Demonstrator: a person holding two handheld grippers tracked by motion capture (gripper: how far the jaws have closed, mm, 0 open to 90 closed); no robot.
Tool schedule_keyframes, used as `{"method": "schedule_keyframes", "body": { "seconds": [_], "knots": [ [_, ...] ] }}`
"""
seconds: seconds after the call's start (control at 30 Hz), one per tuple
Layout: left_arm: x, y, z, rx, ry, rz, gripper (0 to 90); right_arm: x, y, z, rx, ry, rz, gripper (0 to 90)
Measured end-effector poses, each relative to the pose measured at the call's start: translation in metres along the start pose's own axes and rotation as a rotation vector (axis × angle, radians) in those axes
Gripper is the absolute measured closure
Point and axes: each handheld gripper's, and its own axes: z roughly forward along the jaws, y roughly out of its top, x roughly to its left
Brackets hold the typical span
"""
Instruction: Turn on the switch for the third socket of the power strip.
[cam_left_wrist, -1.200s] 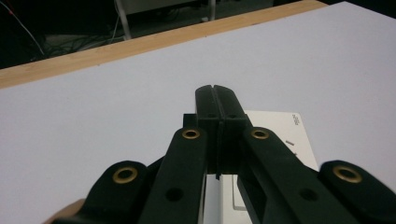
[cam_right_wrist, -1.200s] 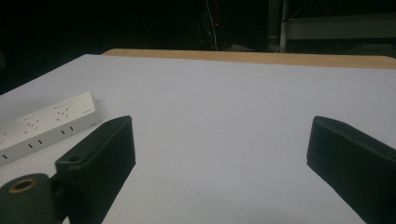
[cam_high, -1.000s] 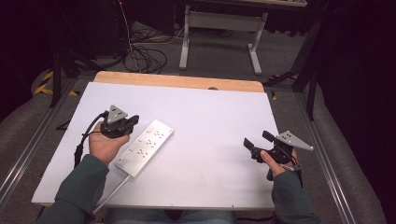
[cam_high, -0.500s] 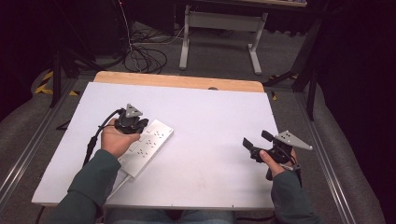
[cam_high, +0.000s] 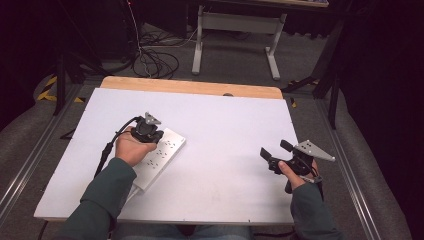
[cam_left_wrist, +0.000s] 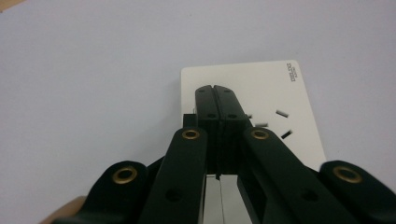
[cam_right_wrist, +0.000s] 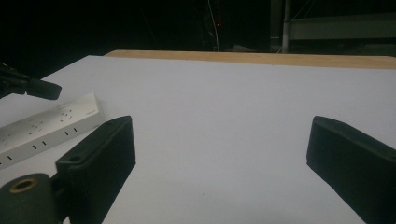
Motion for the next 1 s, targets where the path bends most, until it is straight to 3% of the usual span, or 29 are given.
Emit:
{"method": "schedule_keyframes", "body": {
  "seconds": [0.23,1.0],
  "knots": [
    [-0.0011,-0.0033,0.0067,0.053,0.018,0.015,90.0,-0.0006,-0.0006,-0.0005,0.003,0.001,-0.003,8.6],
    [-0.0014,-0.0104,0.0074,0.036,0.013,-0.025,90.0,0.0029,0.0001,0.0022,0.005,0.005,-0.007,8.6]
  ]
}}
